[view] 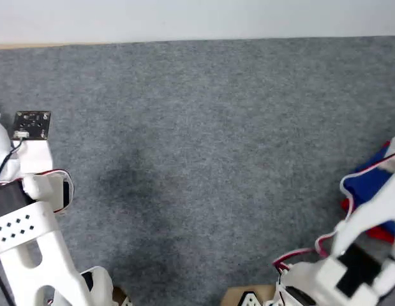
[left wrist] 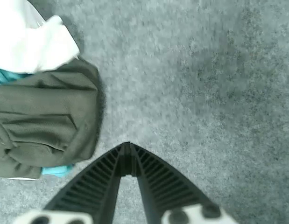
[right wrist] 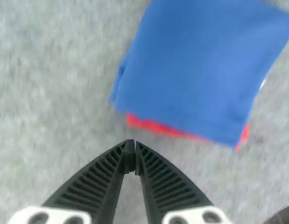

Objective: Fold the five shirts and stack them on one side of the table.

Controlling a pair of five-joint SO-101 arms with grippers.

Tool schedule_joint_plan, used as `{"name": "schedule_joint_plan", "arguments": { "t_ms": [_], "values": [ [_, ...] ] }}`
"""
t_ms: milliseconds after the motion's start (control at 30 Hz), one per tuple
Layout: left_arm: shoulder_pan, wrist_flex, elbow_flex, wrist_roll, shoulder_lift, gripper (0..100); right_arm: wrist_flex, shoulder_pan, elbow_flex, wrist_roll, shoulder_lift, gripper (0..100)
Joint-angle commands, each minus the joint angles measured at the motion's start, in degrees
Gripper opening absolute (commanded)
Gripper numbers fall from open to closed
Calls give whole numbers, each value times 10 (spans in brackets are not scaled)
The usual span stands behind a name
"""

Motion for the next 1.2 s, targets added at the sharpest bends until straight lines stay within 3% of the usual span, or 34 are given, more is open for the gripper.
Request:
{"name": "schedule_joint_plan", "arguments": {
  "t_ms": [0, 267, 467, 667, 900, 1167],
  "values": [
    [6, 10, -56, -6, -8, 2, 18, -7, 128, -7, -119, 10],
    [-8, 24, -80, -40, -4, 2, 16, -3, 326, -3, -272, 10],
    [-135, 15, -107, -47, 123, 2, 16, -2, 360, -3, -320, 10],
    [-219, 33, -213, -68, 297, 4, 16, -2, 364, -3, -327, 10],
    [-280, 33, -350, -105, 391, 132, 17, -2, 364, -2, -330, 10],
    [-302, 29, -372, -155, 451, 212, 18, -3, 364, -2, -331, 10]
  ]
}}
